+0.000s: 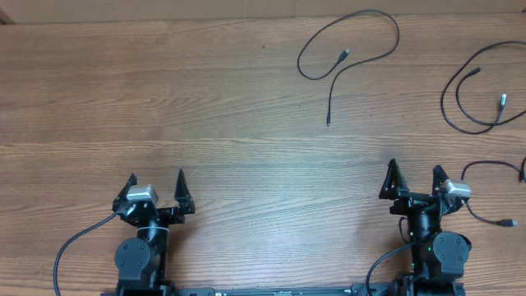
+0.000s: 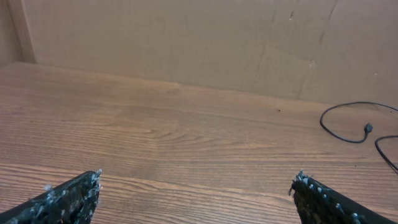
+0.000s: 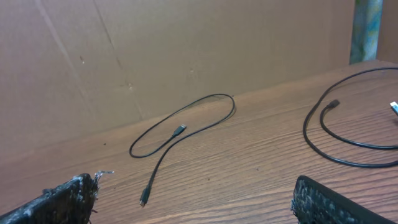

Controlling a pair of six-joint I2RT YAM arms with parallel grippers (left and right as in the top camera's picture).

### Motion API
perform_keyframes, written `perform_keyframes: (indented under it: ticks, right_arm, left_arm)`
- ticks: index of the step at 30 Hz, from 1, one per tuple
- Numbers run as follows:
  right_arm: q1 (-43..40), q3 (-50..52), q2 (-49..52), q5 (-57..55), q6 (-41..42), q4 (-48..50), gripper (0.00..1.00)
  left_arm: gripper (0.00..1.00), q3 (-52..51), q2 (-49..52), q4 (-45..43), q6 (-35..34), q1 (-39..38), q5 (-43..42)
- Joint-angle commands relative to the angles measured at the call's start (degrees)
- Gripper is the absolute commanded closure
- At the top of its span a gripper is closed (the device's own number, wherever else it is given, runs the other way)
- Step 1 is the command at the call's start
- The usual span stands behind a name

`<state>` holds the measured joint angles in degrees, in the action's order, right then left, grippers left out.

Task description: Untangle cables

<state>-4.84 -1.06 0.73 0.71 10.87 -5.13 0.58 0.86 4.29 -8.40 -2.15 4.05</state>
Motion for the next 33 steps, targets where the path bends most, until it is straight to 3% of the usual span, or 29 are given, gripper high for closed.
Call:
perform_keyframes:
  ticks: [1,33]
  right_arm:
    - [-0.02,0.61,-0.57,0.28,-0.28,0.31,0.00]
    - [-0.02,0.61,-0.57,0.28,-0.28,0.31,0.00]
  left_arm:
    - [0.01,-0.28,-0.61,-0.11,1.14,-0.11,-0.28]
    - [0.00,-0.28,-0.59,-0.04,1.09,-0.11,-0.94]
